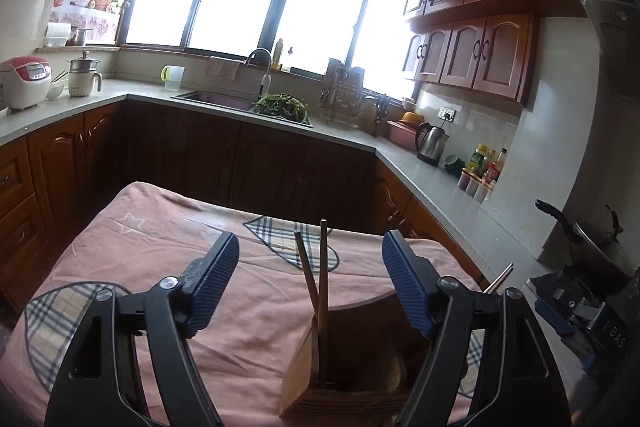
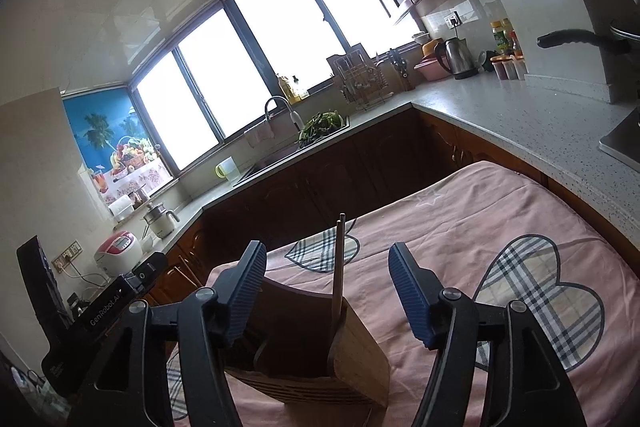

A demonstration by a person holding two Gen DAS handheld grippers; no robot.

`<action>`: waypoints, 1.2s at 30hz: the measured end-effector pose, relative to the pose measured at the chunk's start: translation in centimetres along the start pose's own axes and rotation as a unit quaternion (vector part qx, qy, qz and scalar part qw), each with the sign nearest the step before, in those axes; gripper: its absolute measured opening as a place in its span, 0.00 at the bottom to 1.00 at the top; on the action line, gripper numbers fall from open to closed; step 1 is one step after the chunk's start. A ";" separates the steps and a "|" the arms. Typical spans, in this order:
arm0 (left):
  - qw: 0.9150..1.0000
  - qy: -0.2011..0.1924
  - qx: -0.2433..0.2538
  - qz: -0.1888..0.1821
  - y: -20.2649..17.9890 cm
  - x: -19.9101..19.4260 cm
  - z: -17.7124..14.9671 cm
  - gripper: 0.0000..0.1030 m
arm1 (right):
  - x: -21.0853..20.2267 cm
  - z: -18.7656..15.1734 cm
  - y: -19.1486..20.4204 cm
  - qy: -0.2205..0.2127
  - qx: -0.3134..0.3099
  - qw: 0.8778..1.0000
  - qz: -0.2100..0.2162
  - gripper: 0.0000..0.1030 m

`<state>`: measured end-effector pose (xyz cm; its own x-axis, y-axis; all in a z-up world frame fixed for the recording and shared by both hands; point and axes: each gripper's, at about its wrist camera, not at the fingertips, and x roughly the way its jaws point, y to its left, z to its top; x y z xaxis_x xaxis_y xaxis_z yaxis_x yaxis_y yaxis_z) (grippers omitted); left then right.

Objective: Organize utensils
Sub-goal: 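Open both tools to release the chopsticks in the holder, then move both tools back toward the remaining spoon, forks and chopsticks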

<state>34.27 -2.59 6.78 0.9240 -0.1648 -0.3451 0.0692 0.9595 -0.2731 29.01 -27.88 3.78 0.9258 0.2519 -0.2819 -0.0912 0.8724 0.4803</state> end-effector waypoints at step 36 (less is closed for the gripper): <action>0.986 0.156 -0.006 0.056 8.1 -13.8 -12.2 0.94 | -12.1 -10.9 -2.1 0.081 -0.008 0.996 -0.038 0.90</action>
<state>17.44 4.69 -1.65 0.7652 -0.1223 -0.6321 -0.0324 0.9732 -0.2275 13.99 -28.14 -2.88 0.8588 0.2482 -0.4482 -0.0306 0.8981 0.4388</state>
